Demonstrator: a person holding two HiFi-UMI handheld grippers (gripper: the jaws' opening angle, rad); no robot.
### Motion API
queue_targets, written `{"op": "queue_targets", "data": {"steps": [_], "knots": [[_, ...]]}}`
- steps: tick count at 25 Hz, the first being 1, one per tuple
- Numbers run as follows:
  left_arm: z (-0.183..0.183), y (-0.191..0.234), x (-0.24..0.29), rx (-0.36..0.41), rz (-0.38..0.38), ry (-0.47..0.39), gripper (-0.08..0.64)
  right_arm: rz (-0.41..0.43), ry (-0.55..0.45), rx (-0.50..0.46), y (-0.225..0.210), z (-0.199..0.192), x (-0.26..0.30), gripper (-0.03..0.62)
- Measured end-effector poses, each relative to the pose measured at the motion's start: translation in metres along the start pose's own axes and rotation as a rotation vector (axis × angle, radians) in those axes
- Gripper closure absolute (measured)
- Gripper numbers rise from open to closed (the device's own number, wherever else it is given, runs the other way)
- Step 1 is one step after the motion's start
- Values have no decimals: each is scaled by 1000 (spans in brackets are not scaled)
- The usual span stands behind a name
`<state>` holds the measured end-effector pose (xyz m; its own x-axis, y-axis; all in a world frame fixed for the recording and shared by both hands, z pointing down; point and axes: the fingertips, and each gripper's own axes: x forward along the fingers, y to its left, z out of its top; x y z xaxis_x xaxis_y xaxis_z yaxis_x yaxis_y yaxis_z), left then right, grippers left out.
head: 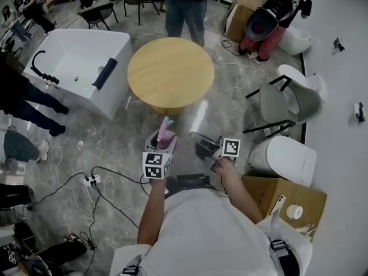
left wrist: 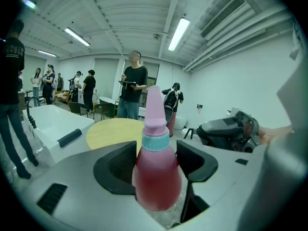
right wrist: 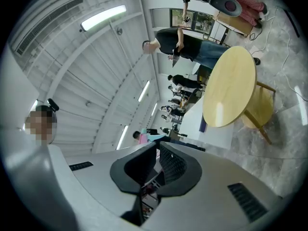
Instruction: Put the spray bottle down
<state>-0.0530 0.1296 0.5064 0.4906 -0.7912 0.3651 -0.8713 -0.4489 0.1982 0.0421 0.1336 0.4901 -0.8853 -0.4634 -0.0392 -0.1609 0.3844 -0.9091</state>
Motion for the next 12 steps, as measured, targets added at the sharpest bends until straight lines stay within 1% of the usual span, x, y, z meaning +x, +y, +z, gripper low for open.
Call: {"op": "queue_targets", "data": {"steps": [7,12], "knots": [[-1,26,-3,-2,0,10,298,19,-11,2,6,-4,26,569],[-1,31,2,-1,-23,9,298,5,-21,0,7,-7,30,569]]}}
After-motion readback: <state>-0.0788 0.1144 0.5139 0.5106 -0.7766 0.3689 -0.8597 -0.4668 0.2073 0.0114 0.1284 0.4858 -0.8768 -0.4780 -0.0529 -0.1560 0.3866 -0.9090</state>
